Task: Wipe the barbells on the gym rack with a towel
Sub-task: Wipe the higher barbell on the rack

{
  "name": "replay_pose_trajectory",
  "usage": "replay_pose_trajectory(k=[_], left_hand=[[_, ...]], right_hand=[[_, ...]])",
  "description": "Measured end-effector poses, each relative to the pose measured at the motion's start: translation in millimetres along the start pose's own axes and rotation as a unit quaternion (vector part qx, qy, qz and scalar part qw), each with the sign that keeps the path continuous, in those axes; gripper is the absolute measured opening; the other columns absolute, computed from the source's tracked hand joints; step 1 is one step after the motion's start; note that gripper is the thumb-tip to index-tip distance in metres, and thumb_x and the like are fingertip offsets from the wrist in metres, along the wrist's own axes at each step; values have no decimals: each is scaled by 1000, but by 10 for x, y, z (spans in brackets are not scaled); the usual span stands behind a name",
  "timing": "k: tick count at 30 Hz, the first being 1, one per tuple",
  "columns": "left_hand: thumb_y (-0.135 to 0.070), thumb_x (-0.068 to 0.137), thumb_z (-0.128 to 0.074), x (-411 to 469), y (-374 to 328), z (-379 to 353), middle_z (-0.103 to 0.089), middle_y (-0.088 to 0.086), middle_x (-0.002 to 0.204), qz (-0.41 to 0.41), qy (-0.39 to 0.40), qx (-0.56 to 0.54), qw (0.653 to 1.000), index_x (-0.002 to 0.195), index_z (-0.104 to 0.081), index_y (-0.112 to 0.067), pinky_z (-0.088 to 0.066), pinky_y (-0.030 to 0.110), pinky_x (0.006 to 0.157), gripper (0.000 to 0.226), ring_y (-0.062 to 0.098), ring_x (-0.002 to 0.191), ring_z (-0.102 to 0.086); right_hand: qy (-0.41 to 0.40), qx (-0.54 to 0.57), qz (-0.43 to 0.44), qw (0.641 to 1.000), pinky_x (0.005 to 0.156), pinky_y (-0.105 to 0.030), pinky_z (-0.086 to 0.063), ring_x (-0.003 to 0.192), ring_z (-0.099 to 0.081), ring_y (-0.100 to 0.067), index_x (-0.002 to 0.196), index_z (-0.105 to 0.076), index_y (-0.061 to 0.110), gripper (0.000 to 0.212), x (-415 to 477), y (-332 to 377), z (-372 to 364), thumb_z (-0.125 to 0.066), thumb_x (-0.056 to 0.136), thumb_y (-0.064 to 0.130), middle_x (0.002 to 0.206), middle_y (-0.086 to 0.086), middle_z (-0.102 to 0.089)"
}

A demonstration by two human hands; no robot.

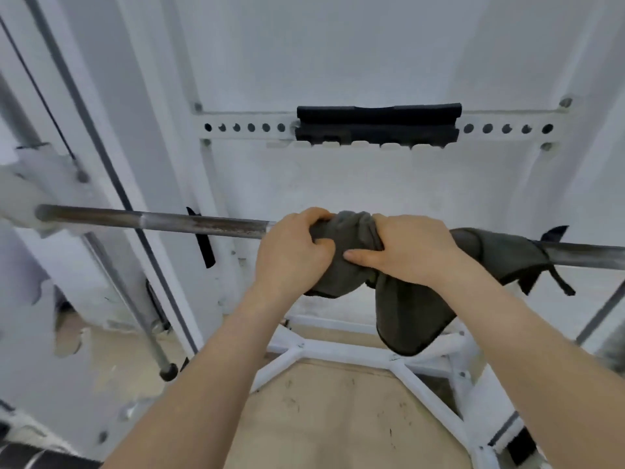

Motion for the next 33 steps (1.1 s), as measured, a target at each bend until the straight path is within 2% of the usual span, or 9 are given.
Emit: replay_pose_trajectory(k=[5, 7, 13, 19, 23, 26, 28, 31, 33], left_hand=[[-17, 79, -51, -74, 831, 682, -59, -14, 88, 39, -50, 71, 995, 125, -45, -41, -37, 21, 53, 52, 10, 72, -52], [-17, 84, -51, -67, 1191, 947, -61, -11, 85, 47, -60, 95, 993, 130, -41, -43, -39, 26, 53, 54, 12, 68, -52], [-22, 92, -44, 103, 2079, 1612, -64, -7, 102, 29, -90, 140, 986, 135, -37, -44, -52, 36, 63, 49, 15, 78, -59], [-22, 94, -36, 223, 2832, 2153, -60, 3, 104, 53, -102, 201, 973, 142, -32, -39, -44, 33, 60, 51, 20, 84, -56], [-13, 85, -56, 151, 3106, 2500, -44, 13, 121, 86, -145, 300, 939, 144, -33, -25, -48, 40, 78, 64, 31, 115, -38], [-8, 73, -67, 48, 3123, 2576, -42, 17, 128, 40, -178, 330, 926, 131, -48, -12, -49, 43, 80, 61, 35, 117, -37], [-6, 68, -72, 68, 3111, 2594, -45, 15, 129, -12, -175, 330, 928, 132, -48, -11, -49, 44, 82, 68, 34, 116, -41], [-9, 62, -79, 226, 3052, 2558, -47, 13, 134, -78, -132, 325, 933, 138, -44, -10, -45, 43, 91, 84, 32, 118, -46], [-14, 65, -79, 347, 3003, 2459, -46, 14, 137, -96, -98, 320, 937, 142, -40, -11, -40, 44, 101, 87, 32, 124, -45]], right_hand=[[20, 34, 68, 997, 68, -32, -42, 75, -51, -16, 117, -52, 24, 62, 670, 1077, -98, -49, 80, 74, 82, 9, -52], [16, 39, 81, 996, 67, -32, -39, 76, -49, -17, 117, -50, 23, 61, 885, 1476, -136, -49, 81, 72, 90, 5, -58], [-31, 30, 98, 994, 65, -32, -36, 74, -48, -18, 120, -43, 19, 58, 1370, 2555, -238, -49, 87, 66, 98, 2, -61], [-53, 33, 114, 992, 66, -32, -38, 82, -61, -22, 120, -44, 17, 54, 1811, 3523, -329, -48, 90, 61, 99, 0, -63], [-51, 52, 102, 992, 65, -33, -39, 71, -53, -20, 112, -46, 17, 45, 2128, 4140, -387, -51, 89, 55, 89, 1, -60], [-14, 75, 61, 995, 65, -32, -39, 71, -53, -19, 101, -53, 21, 37, 2300, 4372, -387, -58, 83, 53, 82, 3, -55], [-36, 72, 61, 995, 60, -30, -37, 66, -53, -18, 94, -52, 23, 33, 2326, 4400, -405, -57, 83, 54, 74, 6, -53], [-95, 50, 88, 990, 53, -30, -32, 54, -45, -15, 105, -48, 19, 30, 2210, 4315, -435, -49, 89, 44, 65, 7, -44], [-94, 35, 106, 989, 55, -31, -33, 58, -47, -18, 116, -45, 17, 37, 2084, 4183, -431, -46, 92, 44, 68, 6, -44]])
Point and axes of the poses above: each hand's wrist, its own x-axis towards the middle knuckle, its own z-axis out of the back of the hand, y = z × x, the point moved 3 cm from there along x, towards the middle knuckle
